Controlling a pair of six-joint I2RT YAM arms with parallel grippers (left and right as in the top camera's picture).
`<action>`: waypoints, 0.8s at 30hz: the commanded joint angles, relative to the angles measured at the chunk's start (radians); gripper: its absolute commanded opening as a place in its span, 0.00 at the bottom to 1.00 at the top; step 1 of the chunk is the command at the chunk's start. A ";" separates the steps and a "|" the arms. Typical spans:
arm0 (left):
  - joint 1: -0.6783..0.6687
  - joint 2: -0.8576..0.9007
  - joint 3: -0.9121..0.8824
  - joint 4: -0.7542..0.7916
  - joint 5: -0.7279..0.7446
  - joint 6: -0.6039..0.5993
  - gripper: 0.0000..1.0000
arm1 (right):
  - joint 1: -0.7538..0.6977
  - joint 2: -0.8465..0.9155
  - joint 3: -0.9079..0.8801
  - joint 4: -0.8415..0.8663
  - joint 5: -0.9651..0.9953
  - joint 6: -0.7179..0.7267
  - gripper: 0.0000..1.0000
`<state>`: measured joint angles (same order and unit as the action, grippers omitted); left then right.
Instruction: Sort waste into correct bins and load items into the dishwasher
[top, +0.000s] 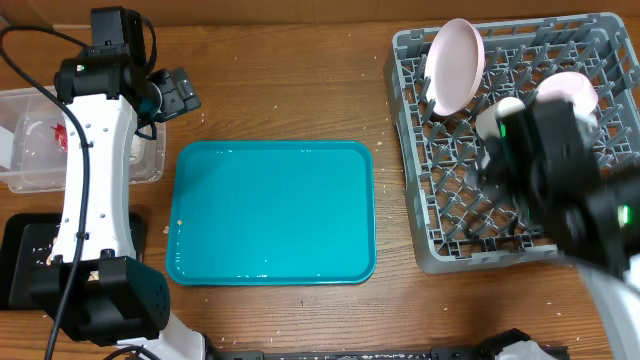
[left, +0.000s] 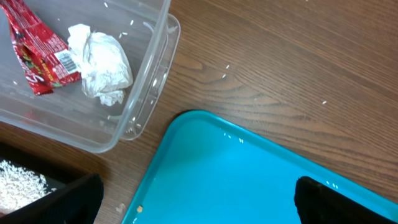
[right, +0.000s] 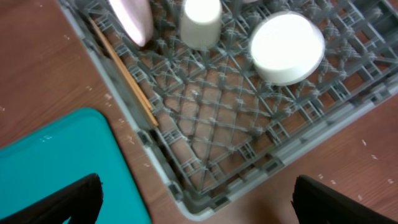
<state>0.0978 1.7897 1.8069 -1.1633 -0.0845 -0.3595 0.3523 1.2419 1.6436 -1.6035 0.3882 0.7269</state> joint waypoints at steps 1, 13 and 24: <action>-0.006 -0.005 0.009 0.000 0.007 0.019 1.00 | 0.013 -0.219 -0.269 0.143 0.043 0.068 1.00; -0.006 -0.005 0.009 0.000 0.007 0.019 1.00 | 0.013 -0.479 -0.661 0.410 -0.027 0.123 1.00; -0.006 -0.005 0.009 0.000 0.007 0.019 1.00 | 0.013 -0.449 -0.661 0.410 -0.027 0.123 1.00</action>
<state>0.0978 1.7897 1.8069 -1.1629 -0.0822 -0.3595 0.3611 0.7921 0.9871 -1.1976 0.3618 0.8383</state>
